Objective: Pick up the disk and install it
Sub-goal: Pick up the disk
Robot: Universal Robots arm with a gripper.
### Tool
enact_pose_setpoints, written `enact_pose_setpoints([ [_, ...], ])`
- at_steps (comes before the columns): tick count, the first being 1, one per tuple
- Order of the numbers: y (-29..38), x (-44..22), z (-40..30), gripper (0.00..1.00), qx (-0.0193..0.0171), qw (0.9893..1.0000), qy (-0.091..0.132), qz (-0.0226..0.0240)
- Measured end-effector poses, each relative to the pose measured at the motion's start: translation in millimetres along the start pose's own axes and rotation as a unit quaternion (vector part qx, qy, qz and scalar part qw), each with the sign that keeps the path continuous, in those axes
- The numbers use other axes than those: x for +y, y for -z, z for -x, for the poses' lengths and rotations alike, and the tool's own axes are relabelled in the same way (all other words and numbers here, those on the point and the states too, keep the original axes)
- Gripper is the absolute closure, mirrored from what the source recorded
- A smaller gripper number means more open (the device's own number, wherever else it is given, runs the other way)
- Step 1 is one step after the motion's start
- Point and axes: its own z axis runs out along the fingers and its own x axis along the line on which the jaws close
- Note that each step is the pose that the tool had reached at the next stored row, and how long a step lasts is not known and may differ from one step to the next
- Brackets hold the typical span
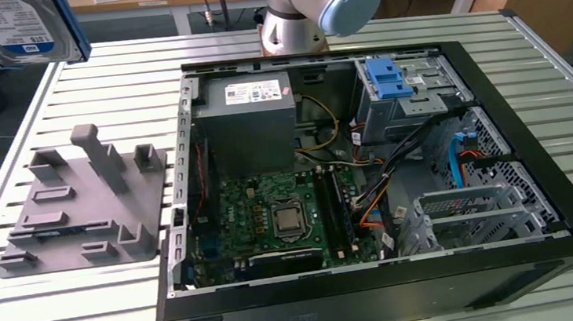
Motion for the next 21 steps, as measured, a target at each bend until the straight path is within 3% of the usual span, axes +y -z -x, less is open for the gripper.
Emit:
enact_pose_setpoints([
  [21,0.1,-6.6,0.2,0.64,0.0000,1.0000,0.000,0.0000],
])
